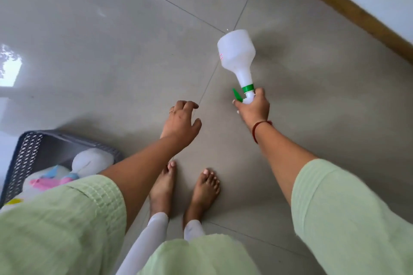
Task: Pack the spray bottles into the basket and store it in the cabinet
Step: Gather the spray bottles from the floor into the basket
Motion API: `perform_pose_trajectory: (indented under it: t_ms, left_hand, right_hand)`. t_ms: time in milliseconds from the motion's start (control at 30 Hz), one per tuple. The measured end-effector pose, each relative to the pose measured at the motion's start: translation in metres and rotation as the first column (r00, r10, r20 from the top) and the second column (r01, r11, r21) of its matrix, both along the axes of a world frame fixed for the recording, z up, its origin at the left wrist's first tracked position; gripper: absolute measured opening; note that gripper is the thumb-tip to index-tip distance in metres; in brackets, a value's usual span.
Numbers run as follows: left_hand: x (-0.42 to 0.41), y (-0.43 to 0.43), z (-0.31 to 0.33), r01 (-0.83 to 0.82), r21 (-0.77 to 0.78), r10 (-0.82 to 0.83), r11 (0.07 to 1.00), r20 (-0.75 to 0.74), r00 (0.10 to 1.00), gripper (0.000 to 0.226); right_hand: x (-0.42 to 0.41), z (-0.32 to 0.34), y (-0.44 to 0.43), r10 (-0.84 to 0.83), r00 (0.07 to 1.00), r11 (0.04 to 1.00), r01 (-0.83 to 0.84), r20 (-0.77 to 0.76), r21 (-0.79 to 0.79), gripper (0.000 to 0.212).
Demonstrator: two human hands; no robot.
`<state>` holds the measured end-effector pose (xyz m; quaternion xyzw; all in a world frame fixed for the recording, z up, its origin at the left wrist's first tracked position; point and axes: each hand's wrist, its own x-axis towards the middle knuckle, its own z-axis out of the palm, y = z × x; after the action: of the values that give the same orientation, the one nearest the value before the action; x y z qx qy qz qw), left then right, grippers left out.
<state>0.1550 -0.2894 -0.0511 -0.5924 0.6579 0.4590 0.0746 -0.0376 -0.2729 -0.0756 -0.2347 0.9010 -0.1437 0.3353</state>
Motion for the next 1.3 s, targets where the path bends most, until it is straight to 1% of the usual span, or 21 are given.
perform_pose_trajectory:
  t_ms: [100, 200, 267, 333, 367, 400, 467, 500, 567, 633, 700, 900, 1000, 1067, 1133, 1200, 1233, 1300]
  left_hand:
    - [0.020, 0.000, 0.047, -0.063, -0.001, 0.063, 0.998, -0.013, 0.998, 0.041]
    - [0.041, -0.004, 0.088, -0.135, -0.032, 0.134, 0.990, -0.032, 0.991, 0.042]
    - [0.060, -0.009, 0.111, -0.175, -0.063, 0.173, 0.982, -0.036, 0.984, 0.043]
    - [0.077, -0.015, 0.126, -0.214, -0.102, 0.211, 0.972, -0.036, 0.977, 0.043]
    - [0.087, -0.019, 0.132, -0.242, -0.119, 0.240, 0.963, -0.030, 0.970, 0.042]
    - [0.097, -0.020, 0.135, -0.275, -0.127, 0.275, 0.953, -0.018, 0.961, 0.041]
    - [0.117, -0.017, 0.138, -0.376, -0.131, 0.381, 0.917, 0.019, 0.924, 0.040]
    - [0.122, -0.012, 0.138, -0.424, -0.120, 0.430, 0.898, 0.033, 0.902, 0.039]
    - [0.134, 0.006, 0.135, -0.523, -0.081, 0.528, 0.848, 0.064, 0.847, 0.040]
    - [0.143, 0.027, 0.129, -0.592, -0.038, 0.593, 0.805, 0.078, 0.802, 0.041]
    - [0.152, 0.042, 0.124, -0.639, -0.012, 0.638, 0.769, 0.079, 0.766, 0.041]
    - [0.185, 0.072, 0.118, -0.755, 0.060, 0.747, 0.653, 0.111, 0.655, 0.039]
    - [0.196, 0.078, 0.119, -0.804, 0.068, 0.799, 0.591, 0.090, 0.595, 0.038]
    - [0.207, 0.076, 0.119, -0.829, 0.057, 0.826, 0.557, 0.065, 0.559, 0.037]
    - [0.219, 0.071, 0.118, -0.846, 0.032, 0.846, 0.532, 0.024, 0.532, 0.033]
    - [0.232, 0.064, 0.120, -0.857, -0.015, 0.857, 0.515, -0.024, 0.515, 0.028]
    - [0.239, 0.061, 0.122, -0.863, -0.041, 0.862, 0.503, -0.047, 0.505, 0.026]
    - [0.254, 0.057, 0.126, -0.868, -0.093, 0.867, 0.487, -0.071, 0.494, 0.022]
  right_hand:
    - [0.032, 0.045, -0.002, 0.117, 0.992, 0.993, -0.117, 0.038, 0.006, 0.045]
    - [0.061, 0.085, -0.011, 0.256, 0.963, 0.966, -0.257, 0.078, 0.007, 0.046]
    - [0.083, 0.109, -0.022, 0.357, 0.927, 0.933, -0.359, 0.119, -0.006, 0.047]
    - [0.101, 0.127, -0.036, 0.484, 0.865, 0.874, -0.485, 0.130, -0.024, 0.047]
    - [0.112, 0.134, -0.043, 0.566, 0.816, 0.823, -0.567, 0.118, -0.027, 0.047]
    - [0.123, 0.139, -0.049, 0.659, 0.747, 0.751, -0.660, 0.088, -0.022, 0.047]
    - [0.151, 0.146, -0.062, 0.846, 0.534, 0.534, -0.846, 0.009, 0.003, 0.046]
    - [0.164, 0.149, -0.065, 0.903, 0.429, 0.429, -0.903, -0.030, 0.027, 0.045]
    - [0.196, 0.152, -0.071, 0.967, 0.233, 0.240, -0.969, -0.105, 0.062, 0.045]
    - [0.227, 0.154, -0.073, 0.982, 0.073, 0.081, -0.996, -0.177, 0.042, 0.051]
    - [0.256, 0.157, -0.076, 0.969, -0.055, -0.055, -0.998, -0.239, 0.010, 0.054]
    - [0.328, 0.163, -0.077, 0.897, -0.332, -0.336, -0.941, -0.291, 0.038, 0.059]
    - [0.353, 0.162, -0.075, 0.855, -0.403, -0.423, -0.906, -0.327, 0.010, 0.059]
    - [0.370, 0.157, -0.074, 0.819, -0.468, -0.478, -0.877, -0.333, 0.055, 0.060]
    - [0.386, 0.153, -0.075, 0.795, -0.503, -0.509, -0.857, -0.338, 0.078, 0.059]
    - [0.400, 0.150, -0.077, 0.756, -0.523, -0.533, -0.841, -0.393, 0.094, 0.056]
    - [0.408, 0.148, -0.078, 0.702, -0.543, -0.555, -0.822, -0.460, 0.123, 0.052]
    - [0.424, 0.149, -0.080, 0.590, -0.589, -0.583, -0.784, -0.552, 0.215, 0.032]
